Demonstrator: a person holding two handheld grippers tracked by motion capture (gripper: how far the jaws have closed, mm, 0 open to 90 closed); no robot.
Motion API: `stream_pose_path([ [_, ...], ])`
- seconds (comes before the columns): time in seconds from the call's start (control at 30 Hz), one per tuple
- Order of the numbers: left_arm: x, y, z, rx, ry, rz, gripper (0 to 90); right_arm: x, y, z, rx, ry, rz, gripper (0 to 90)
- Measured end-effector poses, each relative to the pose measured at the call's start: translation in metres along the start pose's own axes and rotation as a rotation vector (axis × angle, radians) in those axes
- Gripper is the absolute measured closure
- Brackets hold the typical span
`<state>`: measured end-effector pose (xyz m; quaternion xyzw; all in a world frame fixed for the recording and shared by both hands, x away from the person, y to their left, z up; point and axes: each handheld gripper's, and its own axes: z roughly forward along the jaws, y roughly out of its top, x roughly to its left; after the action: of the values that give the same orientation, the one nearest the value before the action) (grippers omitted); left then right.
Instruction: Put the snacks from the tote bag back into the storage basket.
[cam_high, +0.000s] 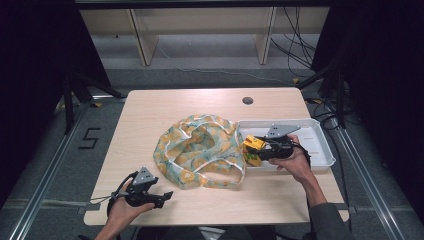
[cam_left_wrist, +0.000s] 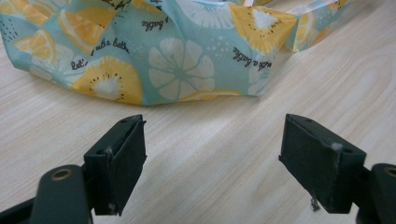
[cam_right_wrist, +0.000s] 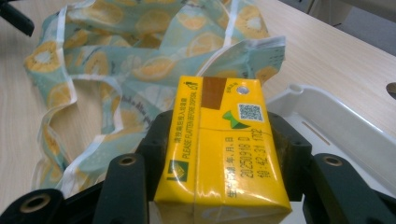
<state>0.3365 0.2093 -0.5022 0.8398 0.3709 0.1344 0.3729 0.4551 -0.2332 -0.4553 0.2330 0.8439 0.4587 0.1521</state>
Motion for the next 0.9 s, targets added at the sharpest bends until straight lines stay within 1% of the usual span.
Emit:
stream_pose_path([
  [0.07,0.0,0.0,0.0,0.002,-0.001,-0.002,21.9,0.0,-0.001,-0.002,0.014,-0.001,-0.012,50.8],
  [0.1,0.0,0.0,0.0,0.002,-0.001,-0.001,21.9,0.004,-0.002,-0.002,0.016,0.001,0.013,50.8],
  [0.13,-0.001,0.0,0.001,-0.003,-0.001,-0.005,21.9,0.003,-0.003,-0.002,0.013,0.0,-0.013,50.6],
  [0.17,0.0,0.0,0.0,0.001,-0.003,0.0,21.9,0.003,-0.003,-0.003,0.021,0.003,-0.017,50.5],
  [0.2,-0.001,0.0,0.001,0.0,-0.002,-0.002,21.9,0.003,-0.003,-0.004,0.026,-0.001,-0.005,50.5],
  [0.27,-0.001,0.0,0.001,0.0,-0.002,-0.002,21.9,0.002,-0.004,-0.005,0.028,-0.007,-0.011,50.2],
  [0.3,-0.001,0.0,0.001,0.0,-0.002,-0.001,21.9,0.003,-0.004,-0.005,0.021,-0.015,-0.005,49.8],
  [0.33,-0.001,0.0,0.001,0.001,-0.002,-0.001,21.9,0.004,-0.003,-0.005,0.024,-0.018,0.0,47.8],
  [0.37,-0.001,0.0,0.001,0.001,-0.002,-0.002,21.9,0.005,-0.003,-0.005,0.03,-0.014,0.015,44.9],
  [0.4,0.0,0.0,0.001,0.002,-0.002,-0.003,21.9,0.008,-0.001,-0.007,0.05,-0.001,0.054,43.2],
  [0.43,0.0,0.0,0.001,0.002,-0.002,-0.003,21.9,0.009,0.0,-0.007,0.05,-0.018,0.043,39.3],
  [0.47,0.0,0.0,0.0,0.002,-0.001,-0.001,21.9,0.011,0.001,-0.008,0.064,-0.047,0.048,36.1],
  [0.5,0.0,0.0,0.0,0.002,-0.001,0.001,21.9,0.013,0.001,-0.01,0.066,-0.051,0.049,33.8],
  [0.53,0.0,0.0,0.0,0.001,0.0,-0.001,21.9,0.015,0.002,-0.012,0.069,-0.041,0.067,32.8],
  [0.57,-0.001,-0.001,0.001,-0.003,-0.004,-0.025,21.9,0.016,0.004,-0.016,0.064,-0.042,0.062,31.3],
  [0.6,-0.001,-0.001,0.001,-0.001,0.0,-0.027,21.9,0.019,0.005,-0.021,0.075,-0.063,0.071,29.8],
  [0.63,-0.001,-0.001,0.0,-0.002,0.008,-0.028,21.9,0.022,0.006,-0.024,0.065,-0.075,0.07,29.7],
  [0.67,-0.001,-0.001,0.001,-0.008,-0.003,-0.028,21.9,0.024,0.006,-0.029,0.066,-0.094,0.084,29.6],
  [0.73,-0.001,-0.001,0.0,-0.004,0.0,-0.027,21.9,0.026,0.007,-0.038,0.057,-0.109,0.085,29.5],
  [0.8,-0.001,-0.001,0.0,-0.003,0.0,-0.026,21.9,0.028,0.006,-0.045,0.036,-0.139,0.098,29.6],
  [0.83,-0.001,-0.001,0.0,-0.004,0.0,-0.027,21.9,0.028,0.005,-0.049,0.04,-0.143,0.097,29.6],
  [0.87,-0.001,-0.001,0.0,-0.003,0.0,-0.025,21.9,0.031,0.004,-0.052,0.044,-0.14,0.129,29.6],
  [0.9,0.0,-0.001,0.0,-0.005,0.003,-0.023,21.9,0.029,0.003,-0.055,0.041,-0.144,0.12,29.4],
])
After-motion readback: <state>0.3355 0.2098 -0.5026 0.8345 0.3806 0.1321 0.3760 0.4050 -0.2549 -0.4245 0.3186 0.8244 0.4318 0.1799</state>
